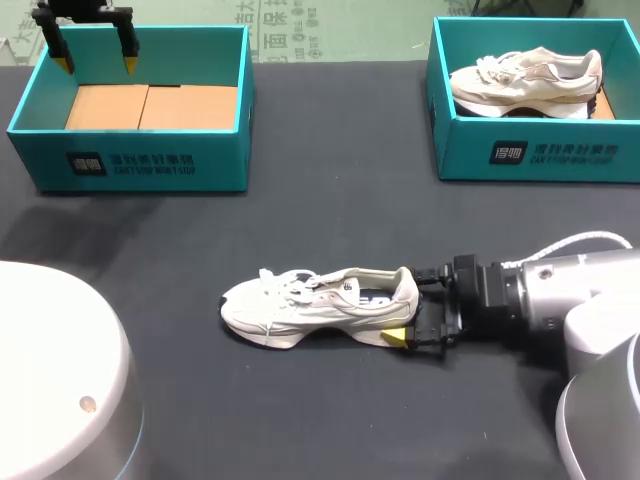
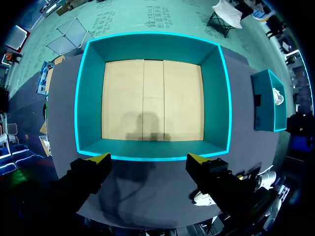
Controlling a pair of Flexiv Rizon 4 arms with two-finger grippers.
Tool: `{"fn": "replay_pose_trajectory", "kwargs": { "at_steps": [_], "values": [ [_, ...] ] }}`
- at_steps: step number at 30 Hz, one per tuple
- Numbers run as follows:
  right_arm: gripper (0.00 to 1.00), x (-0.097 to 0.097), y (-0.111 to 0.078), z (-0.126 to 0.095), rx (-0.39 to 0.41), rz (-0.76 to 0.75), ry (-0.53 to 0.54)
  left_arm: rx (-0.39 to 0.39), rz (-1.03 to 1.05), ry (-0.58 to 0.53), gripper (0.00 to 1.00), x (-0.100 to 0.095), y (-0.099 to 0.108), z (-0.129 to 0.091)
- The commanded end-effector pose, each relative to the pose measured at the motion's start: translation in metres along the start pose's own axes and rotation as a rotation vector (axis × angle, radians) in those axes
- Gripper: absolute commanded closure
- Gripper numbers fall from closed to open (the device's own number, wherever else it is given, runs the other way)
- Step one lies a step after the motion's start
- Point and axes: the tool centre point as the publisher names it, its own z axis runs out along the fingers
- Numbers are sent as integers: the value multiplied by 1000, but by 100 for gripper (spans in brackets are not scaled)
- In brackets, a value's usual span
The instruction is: Take the shoe out of the shoebox, open the shoe tongue, remove and reinsert the insole, then place the shoe into the shoebox
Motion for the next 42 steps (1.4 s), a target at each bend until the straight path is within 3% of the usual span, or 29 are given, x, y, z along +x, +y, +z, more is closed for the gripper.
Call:
{"fn": "replay_pose_trajectory", "kwargs": {
  "at_steps": [1, 13, 20, 29, 42],
  "values": [
    [0, 1, -3, 2, 2, 2, -14, 0, 0, -1, 0, 0, 0, 0],
    [0, -2, 1, -10, -11, -24, -30, 0, 0, -1, 0, 0, 0, 0],
    [0, -6, 1, -23, -62, -50, -21, 0, 0, -1, 0, 0, 0, 0],
    [0, -5, 5, -32, -49, -51, 2, 0, 0, -1, 0, 0, 0, 0],
    [0, -15, 4, -18, -34, -25, 111, 0, 0, -1, 0, 0, 0, 0]
  ]
}}
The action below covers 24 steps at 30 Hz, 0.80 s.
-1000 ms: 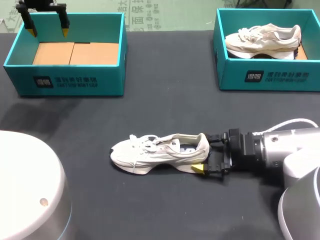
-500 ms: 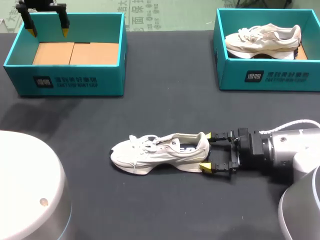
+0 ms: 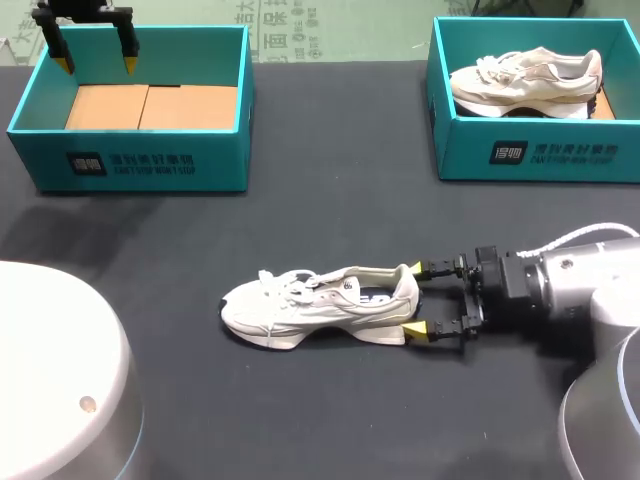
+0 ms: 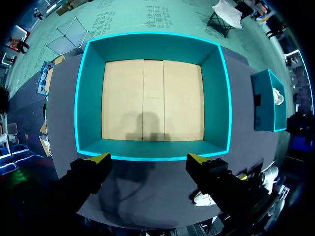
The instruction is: Take the shoe out of the shoebox, open the shoe tongue, remove and reinsert the insole, then place the shoe into the shoebox
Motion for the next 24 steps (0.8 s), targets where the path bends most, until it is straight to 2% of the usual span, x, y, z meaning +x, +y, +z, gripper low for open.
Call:
{"fn": "replay_pose_trajectory", "kwargs": {
  "at_steps": [1, 12, 24],
  "values": [
    [0, -11, -3, 8, 8, 23, 46, 0, 0, -1, 0, 0, 0, 0],
    [0, -6, -8, 19, 24, 78, 86, 0, 0, -1, 0, 0, 0, 0],
    [0, -1, -4, 33, 12, 52, 94, 0, 0, -1, 0, 0, 0, 0]
  ]
}}
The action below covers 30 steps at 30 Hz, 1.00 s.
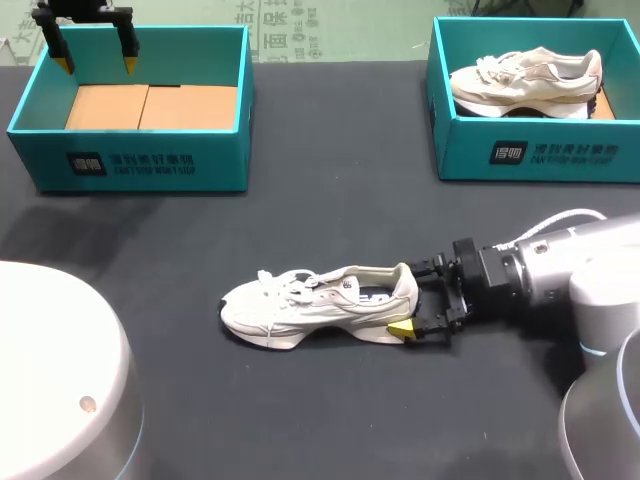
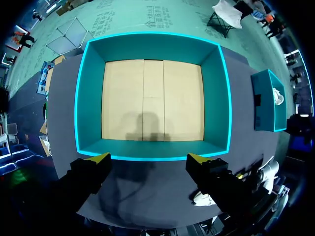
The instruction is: Take the shoe out of the shoebox, open the shoe tongue, remove and reinsert the insole, then place the shoe into the shoebox
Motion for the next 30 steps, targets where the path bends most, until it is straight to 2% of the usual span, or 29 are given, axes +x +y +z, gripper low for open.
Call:
{"fn": "replay_pose_trajectory", "kwargs": {
  "at_steps": [1, 13, 30],
  "values": [
    [0, 0, -1, 10, -1, -5, -4, 0, 0, -1, 0, 0, 0, 0],
    [0, 3, -1, 17, -20, -45, -34, 0, 0, -1, 0, 0, 0, 0],
    [0, -1, 2, 21, -2, -58, -52, 0, 0, -1, 0, 0, 0, 0]
  ]
}}
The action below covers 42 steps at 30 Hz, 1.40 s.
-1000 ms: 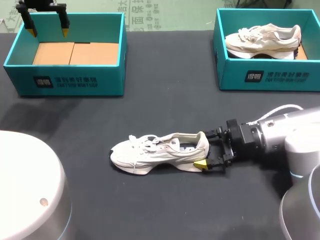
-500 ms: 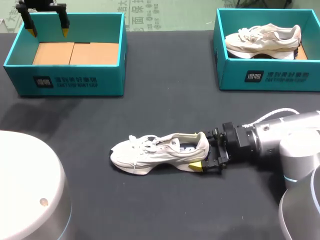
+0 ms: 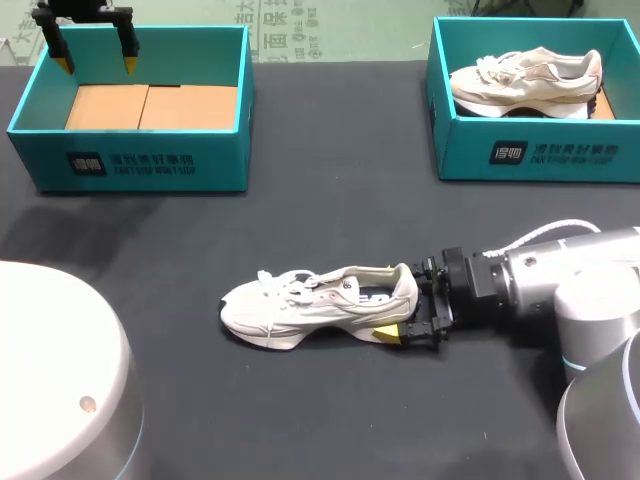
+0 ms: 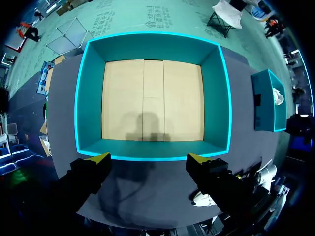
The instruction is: Take the shoe out of the shoebox, open the shoe tongue, remove and reinsert the insole, then place the shoe into the shoebox
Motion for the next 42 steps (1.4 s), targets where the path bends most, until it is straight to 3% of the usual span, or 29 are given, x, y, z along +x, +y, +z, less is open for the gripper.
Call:
{"fn": "replay_pose_trajectory", "kwargs": {
  "at_steps": [1, 3, 4, 5, 6, 29, 35, 42],
  "values": [
    [0, -1, -1, 3, 14, 5, -5, 0, 0, -1, 0, 0, 0, 0],
    [53, -1, -2, 2, 13, 6, -13, 0, 0, -1, 0, 0, 0, 0],
    [66, 0, -2, 2, 18, 6, -20, 0, 0, -1, 0, 0, 0, 0],
    [95, 0, -2, 2, 16, 5, -23, 0, 0, -1, 0, 0, 0, 0],
    [100, 0, -2, 2, 18, 3, -26, 0, 0, -1, 0, 0, 0, 0],
    [100, 4, -3, 1, 40, 23, -60, 0, 0, -1, 0, 0, 0, 0],
    [100, 4, -3, 1, 40, 23, -60, 40, 37, -42, 0, 22, 40, -2],
    [100, 4, -3, 1, 40, 23, -60, 25, 43, -55, 0, 53, 88, 2]
  ]
}}
